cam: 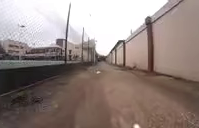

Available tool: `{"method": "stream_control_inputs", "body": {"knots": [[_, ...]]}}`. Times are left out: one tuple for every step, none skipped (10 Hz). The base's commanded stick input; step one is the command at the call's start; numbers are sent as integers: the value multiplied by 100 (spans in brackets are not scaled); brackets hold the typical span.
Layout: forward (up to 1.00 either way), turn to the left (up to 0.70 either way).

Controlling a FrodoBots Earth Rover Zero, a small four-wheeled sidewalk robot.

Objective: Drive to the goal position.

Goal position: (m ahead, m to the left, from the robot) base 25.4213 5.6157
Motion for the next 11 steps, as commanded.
{"method": "stream_control_inputs", "body": {"knots": [[70, -35], [70, -35], [70, -10], [70, 0], [70, 0], [70, -1], [70, -24], [70, -22], [70, 0], [70, 0], [70, 0]]}}
